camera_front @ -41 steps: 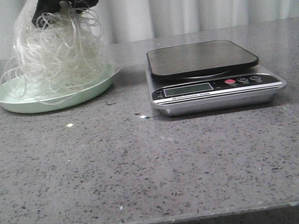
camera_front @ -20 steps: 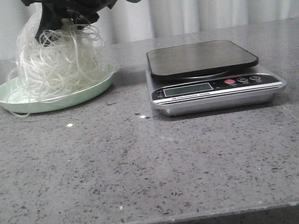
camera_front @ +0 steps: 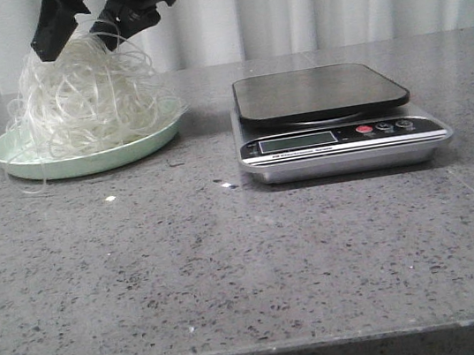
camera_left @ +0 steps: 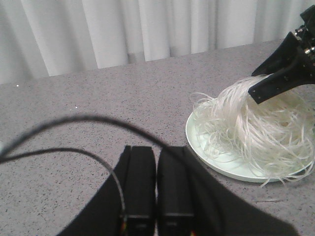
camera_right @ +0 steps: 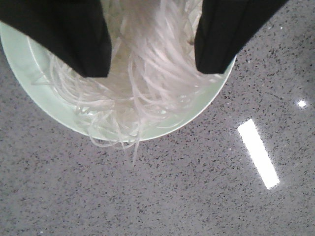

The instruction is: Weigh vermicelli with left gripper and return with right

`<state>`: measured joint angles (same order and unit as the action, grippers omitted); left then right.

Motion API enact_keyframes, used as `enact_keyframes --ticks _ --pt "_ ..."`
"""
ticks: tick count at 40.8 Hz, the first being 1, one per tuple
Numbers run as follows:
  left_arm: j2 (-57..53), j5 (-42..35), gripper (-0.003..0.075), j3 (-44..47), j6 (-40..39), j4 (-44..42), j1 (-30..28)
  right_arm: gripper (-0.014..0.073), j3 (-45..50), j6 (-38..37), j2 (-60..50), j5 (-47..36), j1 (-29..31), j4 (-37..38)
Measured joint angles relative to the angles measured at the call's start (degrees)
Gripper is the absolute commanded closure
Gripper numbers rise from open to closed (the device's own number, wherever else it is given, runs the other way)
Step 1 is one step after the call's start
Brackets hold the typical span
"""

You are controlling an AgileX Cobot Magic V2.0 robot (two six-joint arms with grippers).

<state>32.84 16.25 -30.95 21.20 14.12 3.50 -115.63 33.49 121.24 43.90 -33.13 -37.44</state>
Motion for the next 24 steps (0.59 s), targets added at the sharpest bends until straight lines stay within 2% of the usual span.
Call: enact_keyframes --ticks 6,9,14,19,24 --pt "0.0 0.0 0.0583 0.0 0.0 0.0 0.0 0.011 0.0 0.0 -2.51 0.0 0.27 0.0" --pt "0.0 0.0 0.0583 0.0 0.0 0.0 0.0 0.0142 0.0 0.0 -4.51 0.11 0.97 0.0" --pt "0.0 0.0 0.0583 0.0 0.0 0.0 0.0 0.0258 0.0 0.0 -7.42 0.91 3.3 0.0" --pt "0.0 0.0 0.0583 0.0 0.0 0.0 0.0 0.0436 0.0 0.0 -10.09 3.0 7.49 0.0" --pt "0.0 0.0 0.0583 0.0 0.0 0.0 0.0 0.0442 0.0 0.0 -12.45 5.7 11.9 0.0"
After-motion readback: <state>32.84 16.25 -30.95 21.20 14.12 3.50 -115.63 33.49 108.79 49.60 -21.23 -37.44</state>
